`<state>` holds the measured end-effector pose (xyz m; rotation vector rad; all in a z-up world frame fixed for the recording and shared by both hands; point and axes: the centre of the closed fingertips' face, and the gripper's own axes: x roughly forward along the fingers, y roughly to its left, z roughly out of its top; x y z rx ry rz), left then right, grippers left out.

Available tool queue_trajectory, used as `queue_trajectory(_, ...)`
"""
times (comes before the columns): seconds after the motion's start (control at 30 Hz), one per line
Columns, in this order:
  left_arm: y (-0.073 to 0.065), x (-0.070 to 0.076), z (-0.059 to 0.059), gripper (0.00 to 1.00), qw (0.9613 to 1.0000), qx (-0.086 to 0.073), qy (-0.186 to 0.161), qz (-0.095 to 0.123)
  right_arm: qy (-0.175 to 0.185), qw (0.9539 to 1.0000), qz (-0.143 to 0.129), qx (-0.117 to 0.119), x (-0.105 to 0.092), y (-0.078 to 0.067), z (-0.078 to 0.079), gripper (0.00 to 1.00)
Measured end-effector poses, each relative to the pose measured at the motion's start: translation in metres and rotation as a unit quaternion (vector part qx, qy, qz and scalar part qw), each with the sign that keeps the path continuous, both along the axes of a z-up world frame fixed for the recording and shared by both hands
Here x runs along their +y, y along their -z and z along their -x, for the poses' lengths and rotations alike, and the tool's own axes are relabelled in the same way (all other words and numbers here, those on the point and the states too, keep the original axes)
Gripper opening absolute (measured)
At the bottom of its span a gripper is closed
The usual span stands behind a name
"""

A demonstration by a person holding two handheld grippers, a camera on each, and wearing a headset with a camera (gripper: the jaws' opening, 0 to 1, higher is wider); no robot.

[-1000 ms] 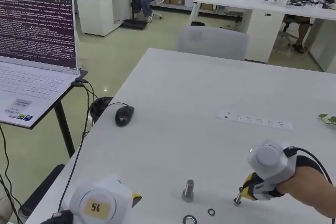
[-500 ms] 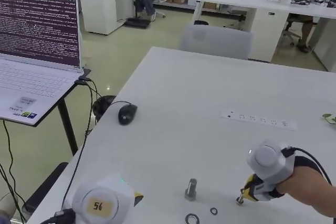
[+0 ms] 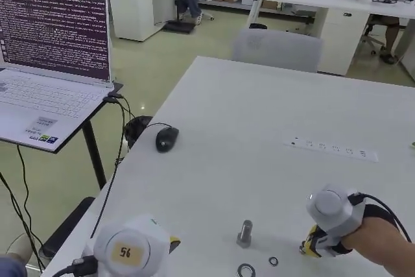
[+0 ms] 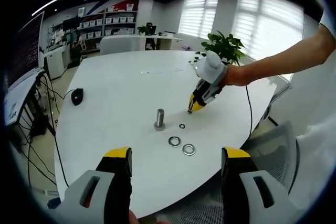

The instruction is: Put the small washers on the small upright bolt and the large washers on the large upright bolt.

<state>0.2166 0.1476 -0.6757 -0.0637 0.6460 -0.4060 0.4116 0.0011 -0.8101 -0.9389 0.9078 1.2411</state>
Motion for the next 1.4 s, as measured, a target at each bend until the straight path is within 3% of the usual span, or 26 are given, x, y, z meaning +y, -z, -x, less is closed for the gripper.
queue_trajectory(0.3,0.001,0.002,0.001,0.69,1.0,0.001,-0.002,0.001,0.015,0.9997,-0.015,-0.008,-0.006,0.0,0.005,0.16)
queue_trajectory(0.43,0.002,0.002,0.0,0.69,1.0,0.001,-0.004,0.003,0.043,0.9989,-0.019,-0.005,-0.018,0.003,0.006,0.17)
queue_trajectory(0.63,0.002,-0.002,0.0,0.69,1.0,0.0,0.0,0.005,0.06,0.9981,-0.014,0.004,-0.038,0.008,0.017,0.18)
queue_trajectory(0.8,0.003,-0.005,0.0,0.69,1.0,-0.001,0.003,0.008,0.072,0.997,-0.024,0.009,-0.041,0.008,0.029,0.18)
queue_trajectory(1.07,0.003,-0.008,-0.001,0.69,0.9999,-0.003,0.005,0.01,0.042,0.9981,-0.038,0.025,-0.019,0.01,0.054,0.18)
queue_trajectory(1.4,0.001,-0.006,0.003,0.69,0.9999,-0.005,0.004,0.01,0.006,0.9984,-0.047,0.03,0.026,0.011,0.063,0.18)
